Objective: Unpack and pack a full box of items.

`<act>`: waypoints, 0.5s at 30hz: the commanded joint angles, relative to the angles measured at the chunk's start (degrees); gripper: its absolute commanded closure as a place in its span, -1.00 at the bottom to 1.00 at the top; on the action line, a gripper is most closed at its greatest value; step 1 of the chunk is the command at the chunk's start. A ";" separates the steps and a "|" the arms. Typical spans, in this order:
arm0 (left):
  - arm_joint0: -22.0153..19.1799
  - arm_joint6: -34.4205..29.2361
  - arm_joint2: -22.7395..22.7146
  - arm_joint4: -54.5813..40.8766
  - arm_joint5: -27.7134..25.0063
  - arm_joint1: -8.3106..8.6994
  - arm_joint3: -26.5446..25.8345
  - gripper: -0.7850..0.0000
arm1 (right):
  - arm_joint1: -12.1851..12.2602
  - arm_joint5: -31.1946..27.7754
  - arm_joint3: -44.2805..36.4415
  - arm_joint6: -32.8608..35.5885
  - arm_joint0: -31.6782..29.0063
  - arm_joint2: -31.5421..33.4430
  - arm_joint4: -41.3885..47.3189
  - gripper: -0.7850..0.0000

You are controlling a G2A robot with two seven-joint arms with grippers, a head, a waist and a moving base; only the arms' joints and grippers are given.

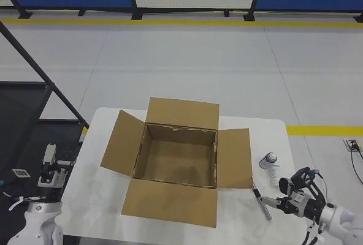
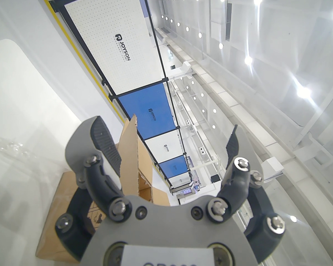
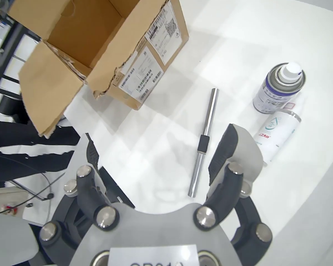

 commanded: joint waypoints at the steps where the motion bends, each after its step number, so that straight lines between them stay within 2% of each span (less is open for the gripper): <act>1: 0.18 -0.25 -0.24 -0.08 -0.64 0.09 0.60 -1.00 | 0.01 1.57 -2.90 -1.24 -1.35 -1.08 -8.00 -1.00; 5: 0.38 -0.98 -0.64 -0.67 -1.49 0.29 1.29 -1.00 | -0.06 7.17 -6.54 -0.82 -2.15 -5.29 -19.78 -1.00; 9: 1.17 -1.46 -0.55 -2.08 -2.05 0.33 1.44 -1.00 | -0.06 10.54 -6.87 3.76 0.18 -10.61 -27.28 -1.00; 15: 1.17 -1.46 -0.55 -2.08 -2.05 0.33 1.44 -1.00 | -0.07 11.32 -6.75 4.90 0.65 -11.25 -28.20 -1.00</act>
